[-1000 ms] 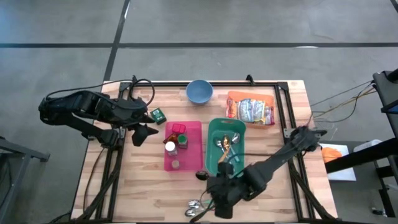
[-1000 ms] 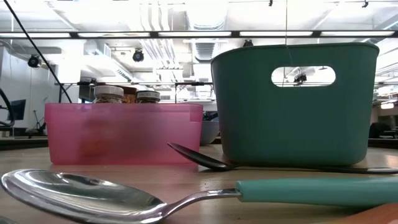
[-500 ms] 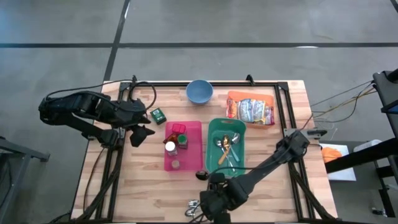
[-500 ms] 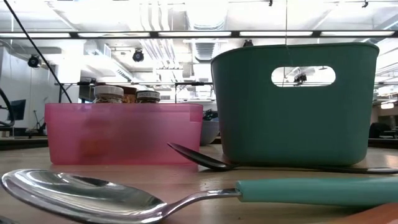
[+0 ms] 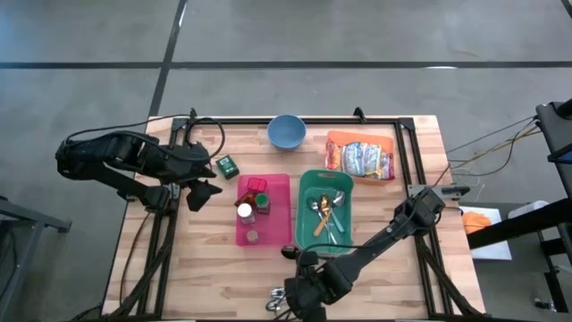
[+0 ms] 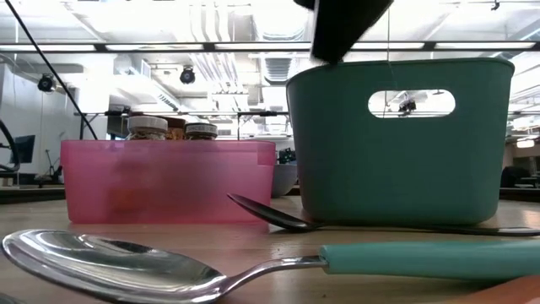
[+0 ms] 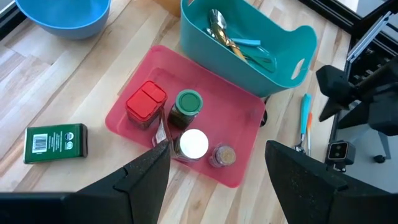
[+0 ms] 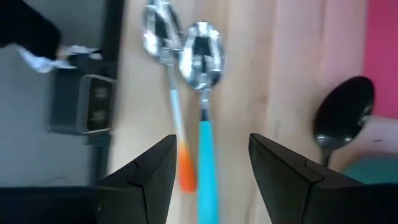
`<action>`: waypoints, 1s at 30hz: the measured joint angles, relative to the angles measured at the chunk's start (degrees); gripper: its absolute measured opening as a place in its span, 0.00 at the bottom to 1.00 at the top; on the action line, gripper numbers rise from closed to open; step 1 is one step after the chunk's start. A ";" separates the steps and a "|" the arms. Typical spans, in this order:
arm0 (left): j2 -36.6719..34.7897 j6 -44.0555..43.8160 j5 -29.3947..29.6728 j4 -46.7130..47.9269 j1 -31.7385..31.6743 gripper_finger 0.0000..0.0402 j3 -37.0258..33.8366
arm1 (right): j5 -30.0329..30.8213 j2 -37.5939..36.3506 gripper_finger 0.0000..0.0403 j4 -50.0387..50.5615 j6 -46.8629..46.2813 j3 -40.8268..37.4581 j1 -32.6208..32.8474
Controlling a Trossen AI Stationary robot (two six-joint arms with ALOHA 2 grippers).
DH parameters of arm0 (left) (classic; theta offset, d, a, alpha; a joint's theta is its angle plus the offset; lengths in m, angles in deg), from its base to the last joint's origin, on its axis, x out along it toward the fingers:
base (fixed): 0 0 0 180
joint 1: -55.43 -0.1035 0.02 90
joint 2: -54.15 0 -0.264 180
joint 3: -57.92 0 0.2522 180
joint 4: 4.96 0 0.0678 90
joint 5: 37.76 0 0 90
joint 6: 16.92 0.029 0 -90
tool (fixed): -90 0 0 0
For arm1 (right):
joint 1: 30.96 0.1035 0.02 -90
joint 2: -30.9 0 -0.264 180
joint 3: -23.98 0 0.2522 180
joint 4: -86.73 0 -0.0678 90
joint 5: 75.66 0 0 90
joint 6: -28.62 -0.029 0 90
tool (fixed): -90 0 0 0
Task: Pick & Place Food Item
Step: Put the light blue spoon into the green bin
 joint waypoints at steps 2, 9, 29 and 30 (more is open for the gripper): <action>0.00 0.02 0.01 0.02 0.00 0.65 0.00 | 2.38 0.02 0.49 -0.78 -0.02 -1.37 0.11; 0.00 0.16 0.00 0.42 0.02 0.65 0.00 | 4.12 0.04 0.49 -1.90 -0.20 -5.85 0.09; 0.00 -0.02 0.02 0.61 0.02 0.65 0.00 | 3.96 0.46 0.49 -8.74 -0.43 -9.71 0.94; 0.00 -0.02 0.02 0.59 0.02 0.65 0.00 | 4.36 0.46 0.49 -7.64 -0.41 -8.72 0.94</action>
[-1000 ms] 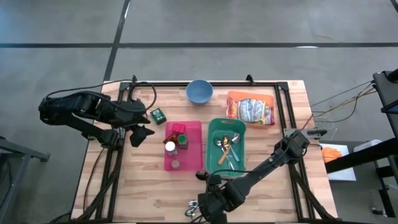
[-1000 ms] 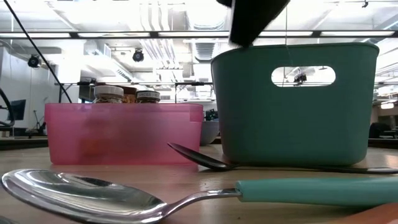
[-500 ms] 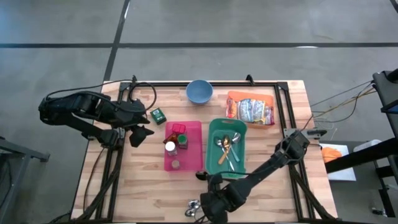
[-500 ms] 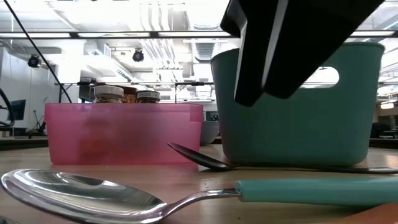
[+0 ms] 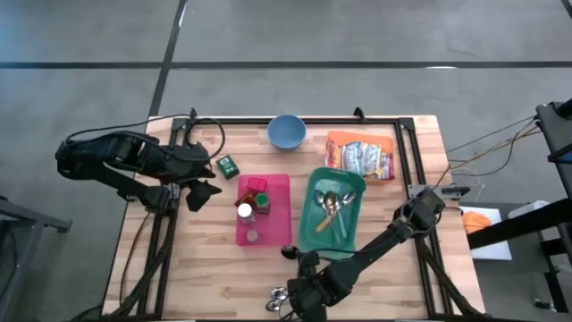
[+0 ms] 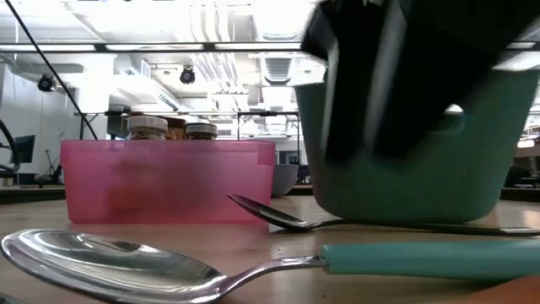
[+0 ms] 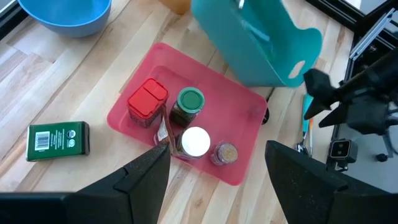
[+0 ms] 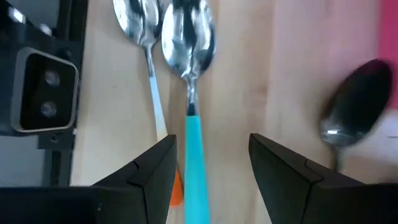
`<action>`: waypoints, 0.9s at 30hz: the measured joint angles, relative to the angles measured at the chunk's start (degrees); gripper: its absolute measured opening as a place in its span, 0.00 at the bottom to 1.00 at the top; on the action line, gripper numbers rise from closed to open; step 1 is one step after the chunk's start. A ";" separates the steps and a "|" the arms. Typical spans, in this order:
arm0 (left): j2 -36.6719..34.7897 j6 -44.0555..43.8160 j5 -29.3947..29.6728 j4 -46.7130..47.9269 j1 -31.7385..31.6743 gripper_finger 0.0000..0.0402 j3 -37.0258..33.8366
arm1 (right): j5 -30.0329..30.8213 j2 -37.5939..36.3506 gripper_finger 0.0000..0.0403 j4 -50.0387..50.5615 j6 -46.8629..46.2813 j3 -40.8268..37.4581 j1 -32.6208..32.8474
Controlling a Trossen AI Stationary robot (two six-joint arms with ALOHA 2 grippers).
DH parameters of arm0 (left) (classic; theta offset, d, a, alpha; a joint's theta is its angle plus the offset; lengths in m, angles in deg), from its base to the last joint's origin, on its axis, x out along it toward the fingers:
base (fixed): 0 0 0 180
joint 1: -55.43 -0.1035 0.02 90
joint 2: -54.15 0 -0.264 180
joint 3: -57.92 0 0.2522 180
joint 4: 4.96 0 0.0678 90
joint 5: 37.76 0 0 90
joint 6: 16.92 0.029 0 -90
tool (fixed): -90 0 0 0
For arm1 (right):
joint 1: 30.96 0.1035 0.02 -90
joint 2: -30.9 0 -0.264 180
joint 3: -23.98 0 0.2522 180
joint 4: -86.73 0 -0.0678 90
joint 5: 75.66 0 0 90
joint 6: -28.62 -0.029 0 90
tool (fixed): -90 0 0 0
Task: Pick & Place Food Item
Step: Put the light blue spoon into the green bin
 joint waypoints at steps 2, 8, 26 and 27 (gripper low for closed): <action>0.00 0.00 0.00 -0.02 -0.01 0.65 0.00 | 0.46 -0.24 0.49 2.95 0.31 2.13 -0.02; 0.00 0.02 0.00 -0.23 -0.03 0.65 0.00 | 0.99 -0.30 0.49 9.13 1.27 5.75 -0.02; 0.00 0.13 0.00 -0.22 -0.02 0.65 0.00 | 2.63 -0.79 0.29 8.61 -7.19 7.05 3.79; 0.00 0.11 0.00 -0.22 -0.02 0.65 0.02 | 2.64 -0.77 0.26 7.81 -6.81 6.93 3.88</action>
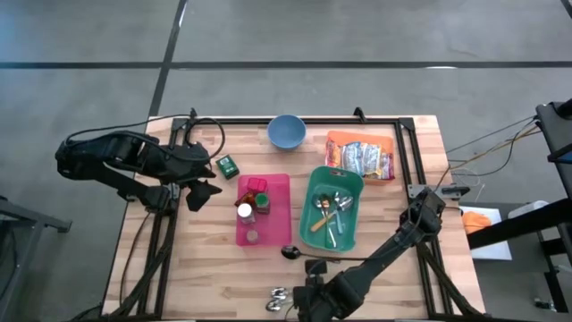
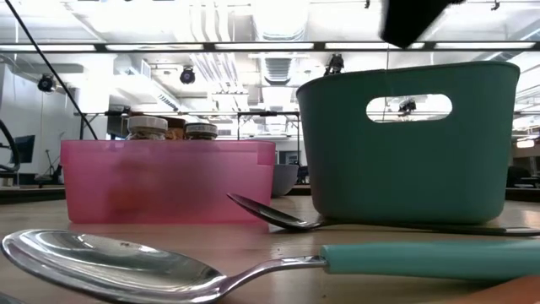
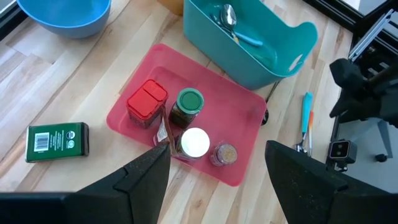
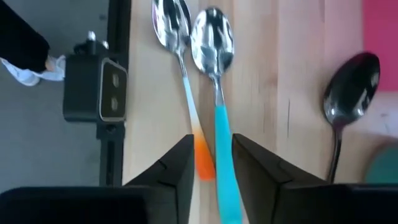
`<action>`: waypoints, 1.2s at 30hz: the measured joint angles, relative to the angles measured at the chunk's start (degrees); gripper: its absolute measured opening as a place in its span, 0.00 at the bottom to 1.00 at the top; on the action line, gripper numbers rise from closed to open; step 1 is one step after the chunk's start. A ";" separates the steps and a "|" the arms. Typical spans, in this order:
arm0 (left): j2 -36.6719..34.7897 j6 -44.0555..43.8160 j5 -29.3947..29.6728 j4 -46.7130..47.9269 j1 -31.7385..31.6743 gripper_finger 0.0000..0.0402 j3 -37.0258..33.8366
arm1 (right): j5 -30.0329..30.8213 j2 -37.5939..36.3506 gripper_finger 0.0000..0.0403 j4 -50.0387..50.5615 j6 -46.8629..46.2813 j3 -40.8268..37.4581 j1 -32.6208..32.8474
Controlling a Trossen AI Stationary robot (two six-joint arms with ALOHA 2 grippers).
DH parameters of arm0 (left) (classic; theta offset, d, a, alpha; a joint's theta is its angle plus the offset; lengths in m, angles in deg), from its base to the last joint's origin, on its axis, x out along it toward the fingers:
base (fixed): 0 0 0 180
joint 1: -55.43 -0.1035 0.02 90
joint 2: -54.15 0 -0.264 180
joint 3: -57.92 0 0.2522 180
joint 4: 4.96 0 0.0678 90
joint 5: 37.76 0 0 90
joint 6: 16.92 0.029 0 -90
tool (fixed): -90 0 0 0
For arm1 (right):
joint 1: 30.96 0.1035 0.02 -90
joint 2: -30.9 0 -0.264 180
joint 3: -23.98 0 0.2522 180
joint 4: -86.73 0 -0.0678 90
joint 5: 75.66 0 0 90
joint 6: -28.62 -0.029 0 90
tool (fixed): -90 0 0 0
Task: Pick & Place Food Item
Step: Put the light blue spoon into the green bin
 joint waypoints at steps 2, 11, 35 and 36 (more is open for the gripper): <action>0.00 -0.09 -0.01 0.01 0.00 0.65 -0.02 | 0.04 0.14 0.24 -1.29 0.31 -0.06 -0.04; 0.00 -0.11 -0.02 0.42 0.02 0.65 -0.02 | -0.16 0.25 0.22 -4.73 0.48 -1.60 0.14; 0.04 -0.59 -0.04 0.41 0.02 0.65 -0.02 | -0.57 0.74 0.22 -11.66 7.98 -5.69 -1.67; 0.13 -0.59 -0.03 0.39 0.02 0.65 -0.02 | -1.30 0.64 0.22 -11.80 7.38 -6.06 -2.03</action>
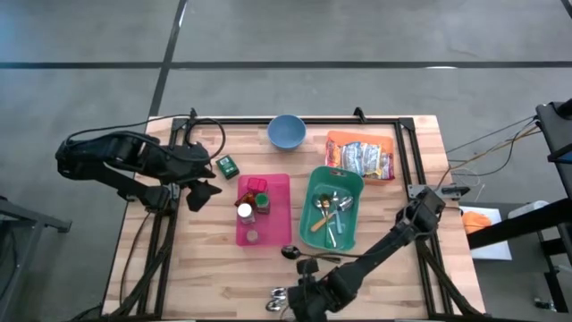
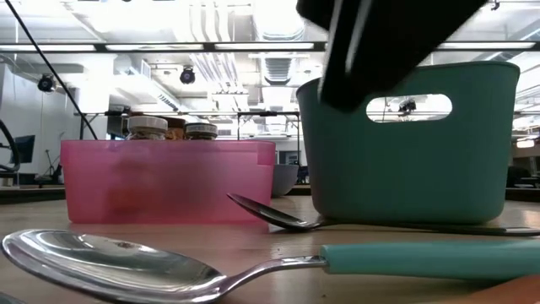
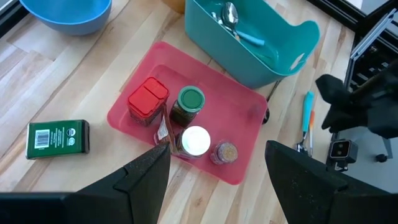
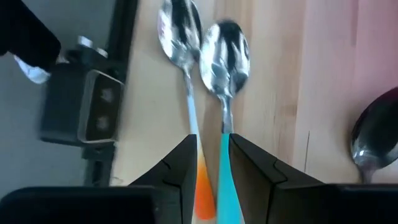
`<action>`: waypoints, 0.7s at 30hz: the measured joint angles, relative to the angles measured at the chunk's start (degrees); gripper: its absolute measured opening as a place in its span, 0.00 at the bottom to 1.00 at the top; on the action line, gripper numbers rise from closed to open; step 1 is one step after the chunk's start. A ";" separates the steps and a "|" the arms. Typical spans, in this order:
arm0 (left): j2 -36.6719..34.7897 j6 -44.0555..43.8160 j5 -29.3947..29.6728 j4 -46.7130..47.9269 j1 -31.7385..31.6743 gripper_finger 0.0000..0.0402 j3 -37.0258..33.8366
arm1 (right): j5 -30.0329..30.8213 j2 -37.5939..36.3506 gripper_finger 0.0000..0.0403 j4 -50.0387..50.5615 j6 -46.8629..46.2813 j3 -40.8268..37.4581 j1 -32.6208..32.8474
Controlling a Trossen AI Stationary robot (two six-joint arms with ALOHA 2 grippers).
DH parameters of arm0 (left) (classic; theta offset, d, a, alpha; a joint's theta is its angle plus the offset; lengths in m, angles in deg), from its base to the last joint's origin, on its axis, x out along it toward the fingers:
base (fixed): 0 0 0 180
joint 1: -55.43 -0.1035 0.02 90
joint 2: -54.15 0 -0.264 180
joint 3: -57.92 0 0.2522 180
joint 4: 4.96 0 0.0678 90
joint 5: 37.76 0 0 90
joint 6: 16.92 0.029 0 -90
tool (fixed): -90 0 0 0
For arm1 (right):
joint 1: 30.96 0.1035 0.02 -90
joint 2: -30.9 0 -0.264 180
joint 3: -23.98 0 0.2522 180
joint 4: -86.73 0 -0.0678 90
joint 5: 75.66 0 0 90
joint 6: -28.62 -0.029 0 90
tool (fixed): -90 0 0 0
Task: Pick & Place Food Item
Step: Put the light blue spoon into the green bin
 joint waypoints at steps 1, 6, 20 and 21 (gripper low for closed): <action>0.07 0.00 -0.01 0.00 0.00 0.65 0.00 | -1.02 0.00 0.22 0.04 -0.20 -0.41 -0.42; 0.11 0.02 -0.14 0.02 0.00 0.65 -0.02 | -5.22 0.11 0.22 -2.87 -0.40 -2.28 -1.60; 0.15 0.07 -1.24 0.02 0.00 0.65 -0.02 | -7.17 0.72 0.34 -5.06 -0.58 -3.05 -1.97; 0.15 0.07 -1.24 0.02 0.00 0.65 -0.02 | -7.16 0.72 0.38 -5.51 -0.63 -3.05 -1.97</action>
